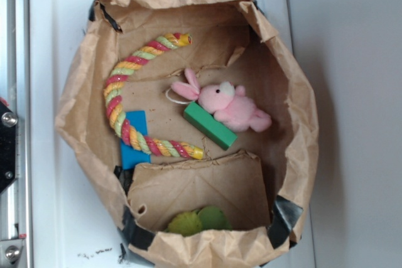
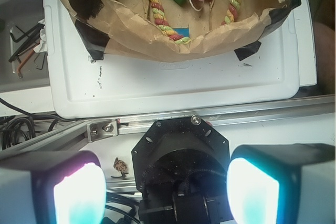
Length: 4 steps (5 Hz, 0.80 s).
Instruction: Grab the multicolored rope.
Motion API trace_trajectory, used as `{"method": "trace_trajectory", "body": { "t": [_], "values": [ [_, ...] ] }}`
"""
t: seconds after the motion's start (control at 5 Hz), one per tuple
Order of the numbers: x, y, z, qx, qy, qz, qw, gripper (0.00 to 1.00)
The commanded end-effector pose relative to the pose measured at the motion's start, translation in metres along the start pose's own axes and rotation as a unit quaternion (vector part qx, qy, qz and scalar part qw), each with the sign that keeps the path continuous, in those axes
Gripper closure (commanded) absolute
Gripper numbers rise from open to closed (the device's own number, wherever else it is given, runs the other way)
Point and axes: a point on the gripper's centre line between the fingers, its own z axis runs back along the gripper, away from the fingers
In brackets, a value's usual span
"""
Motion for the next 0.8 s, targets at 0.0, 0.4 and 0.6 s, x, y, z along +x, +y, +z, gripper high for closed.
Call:
{"method": "trace_trajectory", "body": {
  "t": [0.0,0.4,0.6],
  "values": [
    [0.0,0.0,0.0,0.0,0.0,0.0,1.0,0.0],
    [0.05,0.0,-0.005,-0.002,-0.026,0.055,0.998,0.0],
    [0.075,0.018,-0.016,0.009,-0.041,0.092,0.995,0.0]
  ]
}}
